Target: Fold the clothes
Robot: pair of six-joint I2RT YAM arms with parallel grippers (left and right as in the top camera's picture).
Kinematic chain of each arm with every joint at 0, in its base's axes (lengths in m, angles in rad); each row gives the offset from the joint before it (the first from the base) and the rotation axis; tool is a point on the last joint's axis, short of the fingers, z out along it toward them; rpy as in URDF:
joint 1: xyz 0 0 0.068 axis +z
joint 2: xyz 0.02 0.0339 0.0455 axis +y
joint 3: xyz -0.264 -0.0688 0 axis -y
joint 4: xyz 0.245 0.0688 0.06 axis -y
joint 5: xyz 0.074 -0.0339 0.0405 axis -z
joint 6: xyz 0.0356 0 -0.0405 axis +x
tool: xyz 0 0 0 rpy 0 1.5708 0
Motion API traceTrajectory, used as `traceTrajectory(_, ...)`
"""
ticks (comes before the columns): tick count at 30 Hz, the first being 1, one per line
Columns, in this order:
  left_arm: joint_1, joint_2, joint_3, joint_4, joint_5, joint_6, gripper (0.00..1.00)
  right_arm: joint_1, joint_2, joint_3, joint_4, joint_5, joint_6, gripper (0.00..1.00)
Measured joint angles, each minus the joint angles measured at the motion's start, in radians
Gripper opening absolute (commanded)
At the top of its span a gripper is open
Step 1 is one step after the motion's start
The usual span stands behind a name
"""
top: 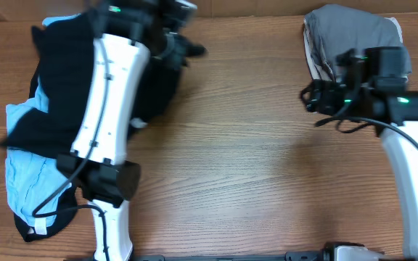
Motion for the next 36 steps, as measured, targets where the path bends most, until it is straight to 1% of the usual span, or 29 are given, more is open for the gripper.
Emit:
traceTrajectory(3, -0.104, 0.0, -0.008, 0.061, 0.014, 0.0, 0.04, -0.096, -0.064, 0.051, -0.051, 0.001, 0.003, 0.85)
traceTrajectory(8, -0.229, 0.0, -0.011, 0.154, 0.033, 0.0, 0.04, -0.251, -0.153, 0.077, -0.094, 0.0, 0.002, 0.86)
traceTrajectory(11, -0.291, 0.0, -0.011, 0.207, 0.042, -0.005, 0.04, -0.317, -0.177, 0.078, -0.118, -0.014, 0.002, 0.86)
traceTrajectory(14, -0.333, 0.0, -0.011, 0.277, 0.051, -0.012, 0.04, -0.343, -0.179, 0.078, -0.14, -0.028, -0.002, 0.86)
traceTrajectory(18, -0.341, 0.0, -0.011, 0.367, 0.06, -0.04, 0.04, -0.343, -0.178, 0.078, -0.174, -0.056, -0.026, 0.87)
traceTrajectory(23, -0.323, 0.0, 0.008, 0.417, 0.066, -0.085, 0.04, -0.343, -0.178, 0.077, -0.198, -0.112, -0.089, 0.87)
traceTrajectory(26, -0.308, 0.001, 0.061, 0.427, 0.066, -0.096, 0.04, -0.343, -0.177, 0.053, -0.195, -0.161, -0.145, 0.87)
traceTrajectory(29, -0.293, 0.001, 0.139, 0.431, 0.066, -0.107, 0.04, -0.341, -0.162, -0.008, -0.187, -0.222, -0.212, 0.87)
traceTrajectory(33, -0.285, 0.001, 0.216, 0.433, 0.066, -0.123, 0.04, -0.32, -0.125, -0.099, -0.124, -0.279, -0.266, 0.87)
traceTrajectory(36, -0.286, 0.001, 0.254, 0.434, 0.07, -0.137, 0.04, -0.274, -0.101, -0.185, -0.021, -0.317, -0.288, 0.87)
